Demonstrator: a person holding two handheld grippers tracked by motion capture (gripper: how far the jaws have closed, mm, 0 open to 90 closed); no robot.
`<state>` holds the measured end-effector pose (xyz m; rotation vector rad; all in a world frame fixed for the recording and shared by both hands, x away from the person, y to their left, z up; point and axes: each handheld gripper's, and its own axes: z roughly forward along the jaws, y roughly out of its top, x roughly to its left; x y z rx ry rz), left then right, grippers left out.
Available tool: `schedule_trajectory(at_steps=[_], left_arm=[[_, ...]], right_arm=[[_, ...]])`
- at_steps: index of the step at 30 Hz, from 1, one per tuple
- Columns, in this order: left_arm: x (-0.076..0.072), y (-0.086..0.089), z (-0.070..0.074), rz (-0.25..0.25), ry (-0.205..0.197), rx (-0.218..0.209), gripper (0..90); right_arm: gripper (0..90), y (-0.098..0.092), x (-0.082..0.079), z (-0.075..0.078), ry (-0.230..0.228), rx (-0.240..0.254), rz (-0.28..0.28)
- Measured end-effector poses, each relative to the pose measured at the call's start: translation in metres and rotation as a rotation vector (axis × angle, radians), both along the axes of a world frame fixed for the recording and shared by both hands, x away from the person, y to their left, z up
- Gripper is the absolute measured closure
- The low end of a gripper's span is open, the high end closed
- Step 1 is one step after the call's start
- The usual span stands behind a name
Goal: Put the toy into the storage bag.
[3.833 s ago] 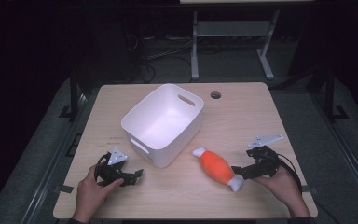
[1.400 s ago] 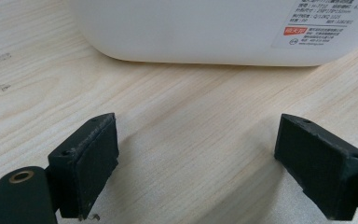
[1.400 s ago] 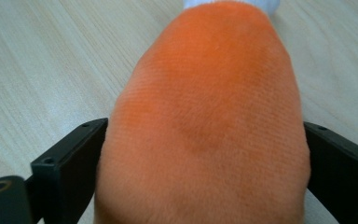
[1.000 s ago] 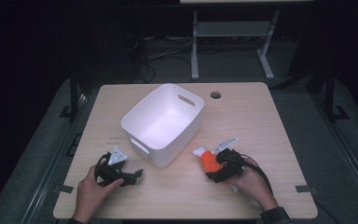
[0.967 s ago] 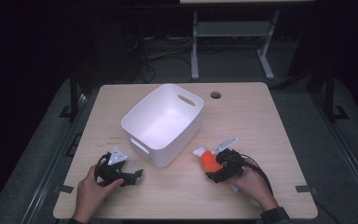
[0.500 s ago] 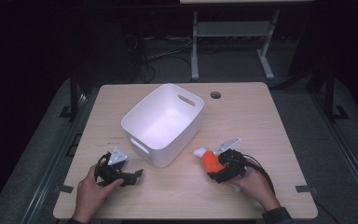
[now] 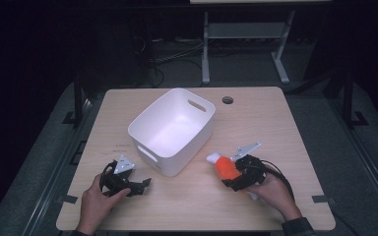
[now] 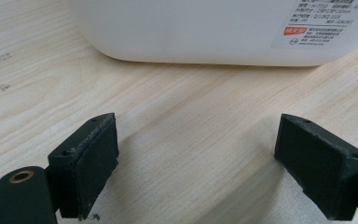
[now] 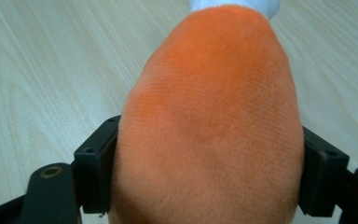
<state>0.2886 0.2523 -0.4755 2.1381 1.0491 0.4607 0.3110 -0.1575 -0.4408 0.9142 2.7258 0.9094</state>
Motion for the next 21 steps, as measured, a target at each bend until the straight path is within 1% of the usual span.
schedule_trajectory(at_steps=[4,15,21], left_arm=[[0.0,0.0,0.0,0.0,0.0,0.0,12.5],[0.0,0.0,0.0,0.0,0.0,0.0,12.5],[0.0,0.0,0.0,0.003,-0.001,-0.004,12.5]], right_arm=[[22.9,-0.001,0.0,0.003,0.003,0.008,0.011],[22.9,-0.006,0.001,0.013,-0.013,0.017,0.031],[23.0,-0.011,0.002,0.021,-0.013,0.041,0.039]])
